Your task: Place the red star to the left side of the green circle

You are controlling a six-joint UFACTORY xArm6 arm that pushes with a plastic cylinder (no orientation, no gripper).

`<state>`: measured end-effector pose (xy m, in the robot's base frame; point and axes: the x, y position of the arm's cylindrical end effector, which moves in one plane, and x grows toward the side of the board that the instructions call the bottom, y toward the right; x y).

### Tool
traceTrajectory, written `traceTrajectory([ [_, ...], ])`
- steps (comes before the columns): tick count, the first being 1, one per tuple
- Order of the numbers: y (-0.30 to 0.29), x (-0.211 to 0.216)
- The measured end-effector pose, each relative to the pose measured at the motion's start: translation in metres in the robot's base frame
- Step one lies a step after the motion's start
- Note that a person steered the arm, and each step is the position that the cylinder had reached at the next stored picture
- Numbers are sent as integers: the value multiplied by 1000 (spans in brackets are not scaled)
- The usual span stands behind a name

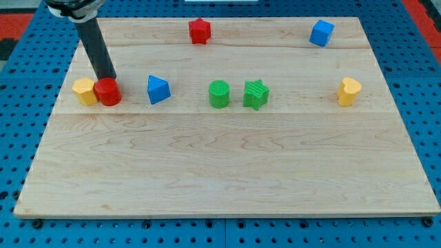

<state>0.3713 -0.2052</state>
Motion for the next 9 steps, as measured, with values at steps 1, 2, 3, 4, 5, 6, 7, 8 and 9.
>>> traceTrajectory([
  [1, 4, -10],
  [2, 4, -66],
  [3, 4, -130],
  [4, 75, -172],
  [5, 139, -178],
  [6, 209, -170],
  [7, 212, -139],
  [8, 208, -134],
  [9, 241, -174],
])
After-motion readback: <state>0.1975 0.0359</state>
